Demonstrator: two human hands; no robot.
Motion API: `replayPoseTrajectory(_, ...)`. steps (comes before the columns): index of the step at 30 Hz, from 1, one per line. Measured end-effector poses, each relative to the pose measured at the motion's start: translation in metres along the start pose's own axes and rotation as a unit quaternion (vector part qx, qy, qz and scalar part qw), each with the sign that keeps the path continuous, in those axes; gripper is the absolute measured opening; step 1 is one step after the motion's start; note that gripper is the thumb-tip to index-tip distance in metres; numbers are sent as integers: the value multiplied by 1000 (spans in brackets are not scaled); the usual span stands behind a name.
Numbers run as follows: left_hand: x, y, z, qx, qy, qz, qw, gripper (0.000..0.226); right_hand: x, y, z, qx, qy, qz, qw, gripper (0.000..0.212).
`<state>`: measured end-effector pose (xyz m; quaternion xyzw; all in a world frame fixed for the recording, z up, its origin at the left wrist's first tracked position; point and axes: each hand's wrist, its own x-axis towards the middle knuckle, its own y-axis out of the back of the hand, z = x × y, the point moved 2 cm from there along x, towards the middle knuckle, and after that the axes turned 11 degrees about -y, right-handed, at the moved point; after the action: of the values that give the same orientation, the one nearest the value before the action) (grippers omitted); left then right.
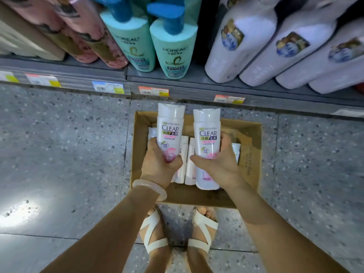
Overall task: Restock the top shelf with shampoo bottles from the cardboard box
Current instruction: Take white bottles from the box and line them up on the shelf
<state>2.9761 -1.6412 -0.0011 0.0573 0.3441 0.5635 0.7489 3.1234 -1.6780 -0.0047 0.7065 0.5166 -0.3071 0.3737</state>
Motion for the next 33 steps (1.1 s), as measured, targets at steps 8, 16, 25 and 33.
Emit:
replayPoseTrajectory(8, -54, 53, 151, -27, -54, 6, 998, 45, -123, 78, -83, 82, 50, 67, 993, 58)
replayPoseTrajectory(16, -134, 104, 330, -72, -166, -44, 983, 41, -286, 158, -201, 148, 158, 97, 971, 52)
replayPoseTrajectory(25, -218, 180, 520, -63, -320, -82, 942, 64, -459, 233, -315, 183, 301, 173, 920, 79)
replayPoseTrajectory(33, -284, 222, 663, -104, -466, -64, 876, 46, -595, 303, -396, 188, 433, 220, 853, 53)
